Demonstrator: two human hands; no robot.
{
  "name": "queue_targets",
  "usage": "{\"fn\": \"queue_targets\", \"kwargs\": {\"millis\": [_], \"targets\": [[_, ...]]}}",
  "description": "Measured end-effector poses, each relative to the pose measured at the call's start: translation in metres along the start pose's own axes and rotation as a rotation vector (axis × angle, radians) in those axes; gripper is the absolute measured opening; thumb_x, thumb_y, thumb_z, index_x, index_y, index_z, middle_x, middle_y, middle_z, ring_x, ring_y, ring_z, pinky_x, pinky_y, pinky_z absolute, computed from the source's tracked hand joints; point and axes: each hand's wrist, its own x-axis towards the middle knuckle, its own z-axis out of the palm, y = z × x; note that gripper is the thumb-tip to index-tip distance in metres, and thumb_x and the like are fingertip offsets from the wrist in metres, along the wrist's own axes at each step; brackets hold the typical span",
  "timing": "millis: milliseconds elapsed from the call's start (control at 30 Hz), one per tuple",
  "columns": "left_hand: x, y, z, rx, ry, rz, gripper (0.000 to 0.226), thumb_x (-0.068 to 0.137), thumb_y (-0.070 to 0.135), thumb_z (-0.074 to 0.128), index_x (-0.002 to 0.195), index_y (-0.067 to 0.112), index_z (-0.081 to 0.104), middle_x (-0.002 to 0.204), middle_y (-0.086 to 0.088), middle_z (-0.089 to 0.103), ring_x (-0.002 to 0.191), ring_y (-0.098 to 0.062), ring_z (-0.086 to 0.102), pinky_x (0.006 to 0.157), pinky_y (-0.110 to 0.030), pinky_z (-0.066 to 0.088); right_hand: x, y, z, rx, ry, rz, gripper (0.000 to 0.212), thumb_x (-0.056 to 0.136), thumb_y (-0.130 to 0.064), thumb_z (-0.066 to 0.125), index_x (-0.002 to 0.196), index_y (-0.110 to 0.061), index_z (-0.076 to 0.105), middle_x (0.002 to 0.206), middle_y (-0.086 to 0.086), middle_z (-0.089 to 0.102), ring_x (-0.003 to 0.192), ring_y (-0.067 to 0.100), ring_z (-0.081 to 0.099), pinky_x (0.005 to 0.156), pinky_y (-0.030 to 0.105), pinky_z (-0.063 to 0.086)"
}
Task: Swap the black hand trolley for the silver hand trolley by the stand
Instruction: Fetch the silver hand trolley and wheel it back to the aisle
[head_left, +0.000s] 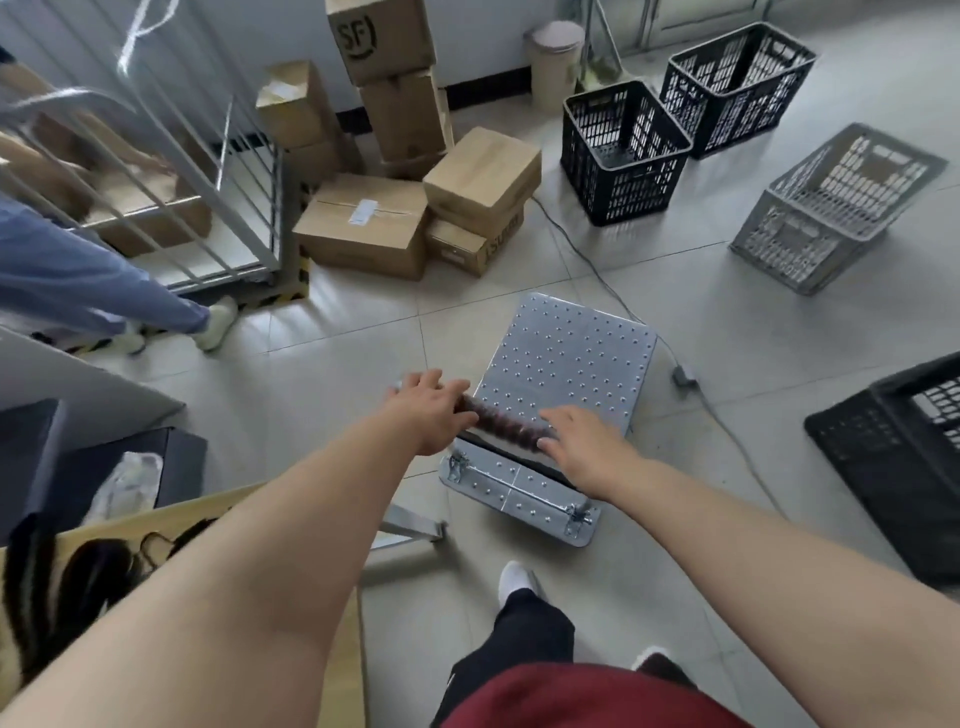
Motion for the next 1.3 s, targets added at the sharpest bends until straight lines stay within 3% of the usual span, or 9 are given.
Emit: {"fn": "queue_targets", "kwargs": {"millis": [133, 333, 467, 700, 967, 1300], "targets": [[0.021, -0.007, 0.004, 0.04, -0.022, 0.08, 0.051, 0.091, 0.06, 0.035, 0.139, 0.042, 0.032, 0.147, -0.005, 0.033, 0.135, -0.03, 0.026, 0.11, -0.05, 0.023, 0.008, 0.007, 0.003, 0.105, -0.043, 0.026, 0.033, 0.098, -0.034, 0.041, 0.129, -0.028, 0.049, 0.129, 0.009, 0.059, 0.118, 0.03, 0.053, 0.094, 0.041, 0.044], [0.04, 0.009, -0.005, 0.079, 0.014, 0.13, 0.042, 0.091, 0.06, 0.034, 0.125, 0.037, 0.043, 0.124, -0.009, 0.046, 0.118, -0.033, 0.039, 0.102, -0.047, 0.032, 0.007, 0.031, -0.006, 0.177, 0.021, 0.085, 0.021, 0.096, -0.035, 0.044, 0.111, -0.026, 0.054, 0.111, 0.005, 0.064, 0.106, 0.029, 0.057, 0.078, 0.035, 0.043], [0.039, 0.022, -0.003, 0.094, -0.016, 0.136, 0.043, 0.09, 0.062, 0.033, 0.123, 0.035, 0.043, 0.122, -0.009, 0.047, 0.116, -0.032, 0.04, 0.1, -0.046, 0.033, -0.004, 0.05, -0.005, 0.177, 0.053, 0.08, 0.028, 0.096, -0.029, 0.046, 0.123, -0.027, 0.052, 0.117, 0.007, 0.061, 0.109, 0.03, 0.055, 0.087, 0.039, 0.045], [0.005, 0.076, 0.024, -0.036, -0.059, 0.078, 0.04, 0.092, 0.059, 0.033, 0.128, 0.044, 0.039, 0.122, -0.008, 0.046, 0.116, -0.032, 0.04, 0.102, -0.048, 0.029, -0.042, 0.098, -0.002, 0.115, 0.079, 0.06, 0.03, 0.097, -0.03, 0.042, 0.126, -0.031, 0.049, 0.122, 0.007, 0.056, 0.114, 0.033, 0.049, 0.093, 0.04, 0.041], [-0.047, 0.179, 0.077, -0.239, 0.07, -0.046, 0.035, 0.09, 0.058, 0.035, 0.125, 0.055, 0.039, 0.126, -0.001, 0.044, 0.12, -0.028, 0.036, 0.104, -0.047, 0.018, -0.102, 0.177, -0.007, -0.032, 0.166, 0.025, 0.033, 0.097, -0.032, 0.04, 0.13, -0.033, 0.047, 0.123, 0.009, 0.057, 0.115, 0.032, 0.048, 0.1, 0.04, 0.037], [-0.096, 0.269, 0.109, -0.307, 0.024, -0.064, 0.033, 0.093, 0.053, 0.036, 0.125, 0.047, 0.04, 0.127, -0.003, 0.042, 0.12, -0.03, 0.036, 0.107, -0.054, 0.018, -0.167, 0.249, -0.008, -0.044, 0.159, 0.009, 0.036, 0.098, -0.032, 0.039, 0.133, -0.035, 0.046, 0.124, 0.007, 0.056, 0.118, 0.029, 0.047, 0.103, 0.039, 0.034]]}}
